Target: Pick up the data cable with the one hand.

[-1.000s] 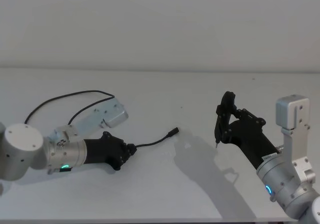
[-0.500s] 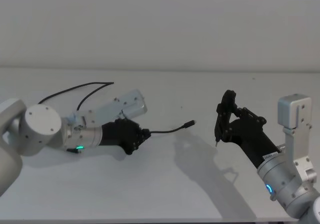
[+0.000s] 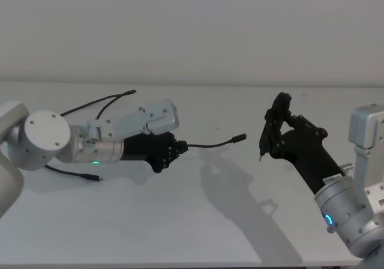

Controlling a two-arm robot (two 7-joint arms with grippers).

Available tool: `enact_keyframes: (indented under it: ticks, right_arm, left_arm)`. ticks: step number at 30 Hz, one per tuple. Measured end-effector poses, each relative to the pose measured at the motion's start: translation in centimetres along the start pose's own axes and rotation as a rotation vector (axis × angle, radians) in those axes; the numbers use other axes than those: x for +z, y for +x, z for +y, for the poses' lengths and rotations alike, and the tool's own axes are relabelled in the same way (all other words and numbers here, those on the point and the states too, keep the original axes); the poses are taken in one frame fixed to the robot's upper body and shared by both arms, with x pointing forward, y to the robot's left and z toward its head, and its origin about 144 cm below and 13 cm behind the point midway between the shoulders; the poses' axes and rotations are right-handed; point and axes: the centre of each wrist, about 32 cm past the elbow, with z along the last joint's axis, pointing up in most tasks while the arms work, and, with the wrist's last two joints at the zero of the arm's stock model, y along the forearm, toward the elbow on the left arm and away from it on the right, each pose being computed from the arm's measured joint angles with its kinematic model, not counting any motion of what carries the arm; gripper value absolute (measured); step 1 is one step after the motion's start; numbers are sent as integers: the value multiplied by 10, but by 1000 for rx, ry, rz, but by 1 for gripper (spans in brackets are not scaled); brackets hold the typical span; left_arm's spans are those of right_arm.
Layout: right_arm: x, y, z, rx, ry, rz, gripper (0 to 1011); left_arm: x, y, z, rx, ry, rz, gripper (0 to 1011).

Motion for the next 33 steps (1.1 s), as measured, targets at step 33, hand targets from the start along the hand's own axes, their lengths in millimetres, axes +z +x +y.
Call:
enact_keyframes:
  ticks: [33]
  right_arm:
    - [0,7,27,11,77,113,275]
  left_arm:
    - [-3,-3,30,7,-37,-34,51]
